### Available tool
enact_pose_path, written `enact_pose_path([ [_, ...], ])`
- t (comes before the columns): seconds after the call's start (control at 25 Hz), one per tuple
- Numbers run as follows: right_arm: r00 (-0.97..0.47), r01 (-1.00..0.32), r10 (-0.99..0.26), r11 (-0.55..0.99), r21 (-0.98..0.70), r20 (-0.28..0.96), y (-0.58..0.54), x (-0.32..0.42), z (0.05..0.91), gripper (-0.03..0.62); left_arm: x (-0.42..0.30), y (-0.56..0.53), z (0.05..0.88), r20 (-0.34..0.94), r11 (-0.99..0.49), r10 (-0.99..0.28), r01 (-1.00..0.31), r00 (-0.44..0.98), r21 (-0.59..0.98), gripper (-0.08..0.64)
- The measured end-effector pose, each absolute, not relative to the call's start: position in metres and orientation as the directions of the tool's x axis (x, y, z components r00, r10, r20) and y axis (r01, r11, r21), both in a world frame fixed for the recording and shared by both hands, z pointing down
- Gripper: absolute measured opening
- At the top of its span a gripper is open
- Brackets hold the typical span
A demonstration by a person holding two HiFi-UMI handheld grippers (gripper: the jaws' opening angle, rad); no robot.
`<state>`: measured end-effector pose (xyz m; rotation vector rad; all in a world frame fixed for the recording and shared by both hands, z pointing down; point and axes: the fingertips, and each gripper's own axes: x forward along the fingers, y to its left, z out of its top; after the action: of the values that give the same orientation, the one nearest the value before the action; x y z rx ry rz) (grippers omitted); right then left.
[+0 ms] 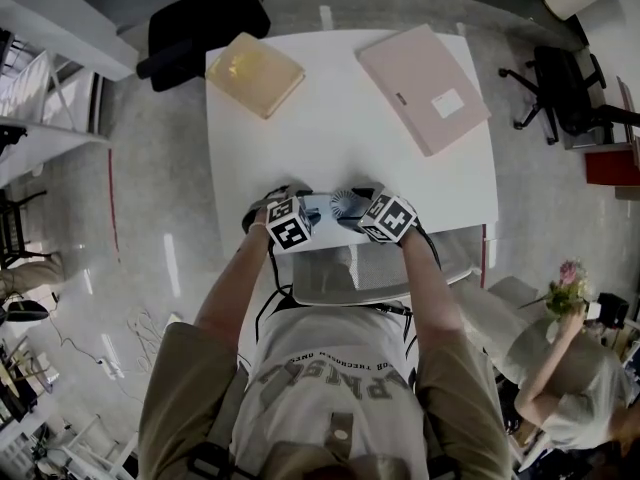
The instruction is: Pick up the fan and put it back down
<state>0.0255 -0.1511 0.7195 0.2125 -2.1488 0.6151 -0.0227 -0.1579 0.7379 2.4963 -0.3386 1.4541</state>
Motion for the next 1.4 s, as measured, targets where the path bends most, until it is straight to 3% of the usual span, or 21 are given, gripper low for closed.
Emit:
enact_pose_path([
  [0.56, -0.669, -0.437, -0.052, 0.834, -0.336, 0.742, -0.151, 0.028, 0.698, 0.325, -0.030, -0.155, 0.729, 0.855, -0.909, -0.161, -0.411, 0.493, 0.066, 0.282],
  [1.16, -0.713, -0.613, -0.379, 0.746, -0.260, 0.590, -0.153, 0.032, 0.640, 0.325, -0.046, -0.132, 0.679, 0.764, -0.832, -0.322, -0.552, 0.559, 0.053, 0.296],
  [1.4, -0.700, -0.683, -0.542, 0.699, -0.213, 0.466, -0.145, 0.035, 0.602, 0.325, -0.052, -0.120, 0.642, 0.648, -0.739, -0.454, -0.664, 0.611, 0.108, 0.298],
])
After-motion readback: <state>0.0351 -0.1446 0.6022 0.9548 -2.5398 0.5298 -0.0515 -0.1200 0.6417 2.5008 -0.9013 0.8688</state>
